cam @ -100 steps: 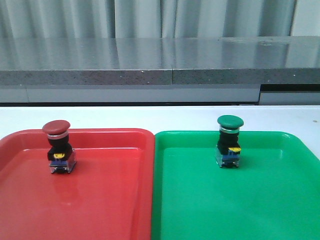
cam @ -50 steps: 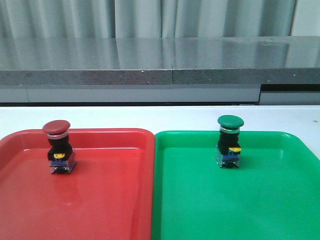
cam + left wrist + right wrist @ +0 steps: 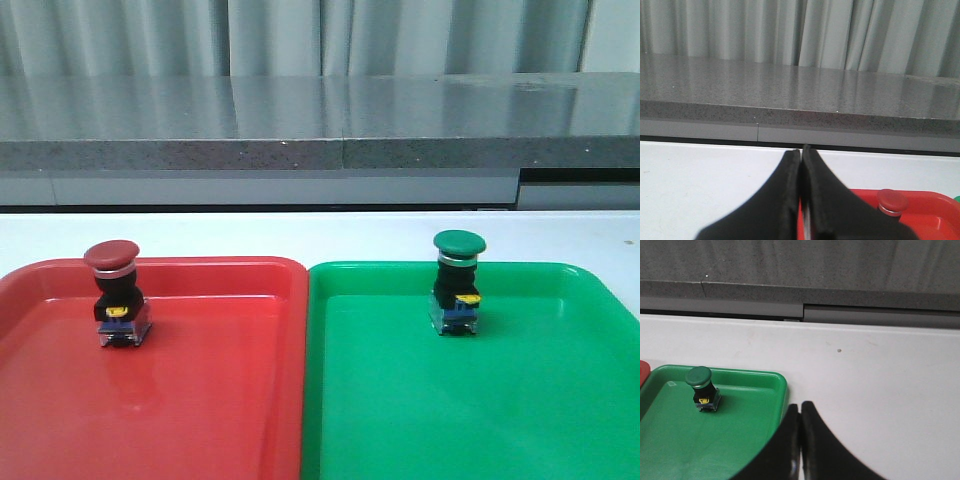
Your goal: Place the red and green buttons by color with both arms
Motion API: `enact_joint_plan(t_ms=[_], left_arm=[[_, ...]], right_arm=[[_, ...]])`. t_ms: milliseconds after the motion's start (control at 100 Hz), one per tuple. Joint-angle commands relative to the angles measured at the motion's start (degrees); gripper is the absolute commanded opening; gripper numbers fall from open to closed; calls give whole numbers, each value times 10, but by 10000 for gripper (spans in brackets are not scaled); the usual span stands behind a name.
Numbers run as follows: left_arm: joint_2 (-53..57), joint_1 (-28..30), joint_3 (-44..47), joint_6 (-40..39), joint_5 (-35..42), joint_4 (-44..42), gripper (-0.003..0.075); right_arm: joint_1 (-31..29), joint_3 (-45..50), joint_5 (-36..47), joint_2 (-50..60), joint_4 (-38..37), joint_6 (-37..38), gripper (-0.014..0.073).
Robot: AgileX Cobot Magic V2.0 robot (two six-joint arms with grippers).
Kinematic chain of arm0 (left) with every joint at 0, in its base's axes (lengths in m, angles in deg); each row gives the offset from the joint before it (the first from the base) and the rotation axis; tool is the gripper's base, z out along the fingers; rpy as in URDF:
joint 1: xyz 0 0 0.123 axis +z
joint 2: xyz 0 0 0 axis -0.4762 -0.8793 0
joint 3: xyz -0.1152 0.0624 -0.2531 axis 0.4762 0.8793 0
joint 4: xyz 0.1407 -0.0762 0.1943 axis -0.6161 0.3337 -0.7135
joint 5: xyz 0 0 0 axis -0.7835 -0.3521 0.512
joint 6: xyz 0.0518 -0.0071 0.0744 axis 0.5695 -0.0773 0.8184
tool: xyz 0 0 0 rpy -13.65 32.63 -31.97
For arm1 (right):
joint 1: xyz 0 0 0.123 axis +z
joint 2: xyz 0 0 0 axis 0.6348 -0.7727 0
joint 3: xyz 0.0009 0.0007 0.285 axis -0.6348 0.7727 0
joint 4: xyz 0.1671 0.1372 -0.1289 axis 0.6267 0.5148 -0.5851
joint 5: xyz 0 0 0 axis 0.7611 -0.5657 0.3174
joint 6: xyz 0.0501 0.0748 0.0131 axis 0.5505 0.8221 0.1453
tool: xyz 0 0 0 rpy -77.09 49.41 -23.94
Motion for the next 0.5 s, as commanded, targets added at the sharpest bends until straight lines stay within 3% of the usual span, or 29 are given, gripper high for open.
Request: enact_joint_plan(t_ms=[0, 200, 400, 490], left_arm=[[17, 1, 23, -2, 46, 0, -19], [17, 1, 23, -2, 46, 0, -20], [17, 1, 23, -2, 46, 0, -19], [17, 1, 23, -2, 46, 0, -19]], right_arm=[[-9, 9, 71, 14, -11, -2, -68], [-68, 83, 133, 92, 46, -15, -68], [-137, 157, 177, 158, 177, -172, -68], [-156, 187, 200, 164, 192, -193, -68]])
